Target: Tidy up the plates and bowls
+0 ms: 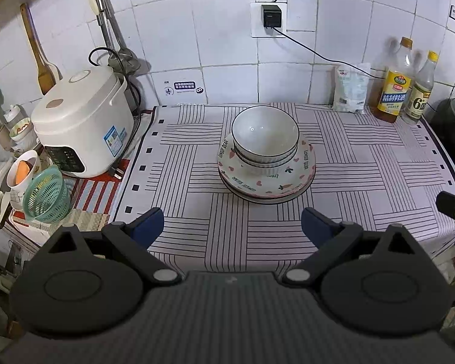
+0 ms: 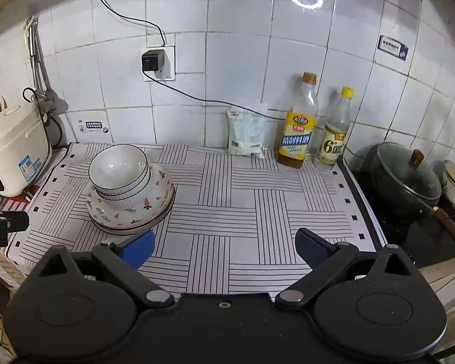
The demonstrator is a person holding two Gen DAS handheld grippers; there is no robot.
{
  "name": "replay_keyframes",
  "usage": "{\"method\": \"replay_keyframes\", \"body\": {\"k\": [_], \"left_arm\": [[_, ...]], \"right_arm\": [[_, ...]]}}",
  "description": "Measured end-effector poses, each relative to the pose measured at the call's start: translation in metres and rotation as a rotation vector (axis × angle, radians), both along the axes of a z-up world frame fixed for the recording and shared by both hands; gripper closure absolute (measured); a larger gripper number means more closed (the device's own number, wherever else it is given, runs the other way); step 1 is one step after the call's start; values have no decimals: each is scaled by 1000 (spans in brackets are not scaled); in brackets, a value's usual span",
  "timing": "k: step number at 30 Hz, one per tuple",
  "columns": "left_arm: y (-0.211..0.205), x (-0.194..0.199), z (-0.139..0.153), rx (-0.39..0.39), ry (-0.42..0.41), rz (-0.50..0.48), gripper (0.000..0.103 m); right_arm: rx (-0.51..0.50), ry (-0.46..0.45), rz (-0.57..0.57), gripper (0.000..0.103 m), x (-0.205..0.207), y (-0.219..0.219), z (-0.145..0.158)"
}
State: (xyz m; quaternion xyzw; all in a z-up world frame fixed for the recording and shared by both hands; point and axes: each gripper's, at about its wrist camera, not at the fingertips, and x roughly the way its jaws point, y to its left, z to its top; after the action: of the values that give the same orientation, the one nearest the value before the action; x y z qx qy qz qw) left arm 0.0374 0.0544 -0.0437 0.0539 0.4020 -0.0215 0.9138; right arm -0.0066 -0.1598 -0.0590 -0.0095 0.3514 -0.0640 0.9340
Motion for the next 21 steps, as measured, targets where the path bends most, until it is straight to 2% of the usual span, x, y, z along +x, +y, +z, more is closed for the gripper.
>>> {"method": "replay_keyframes", "body": {"k": [8,21], "left_arm": [[3,-1,-5,-11,-29,3,5],[0,-5,-17,-27,-45,-10,5]], "right_arm": [[-40,-40,-5,3,-6,5,-1],[-17,-52,-12,3,-13,4,-9]]}}
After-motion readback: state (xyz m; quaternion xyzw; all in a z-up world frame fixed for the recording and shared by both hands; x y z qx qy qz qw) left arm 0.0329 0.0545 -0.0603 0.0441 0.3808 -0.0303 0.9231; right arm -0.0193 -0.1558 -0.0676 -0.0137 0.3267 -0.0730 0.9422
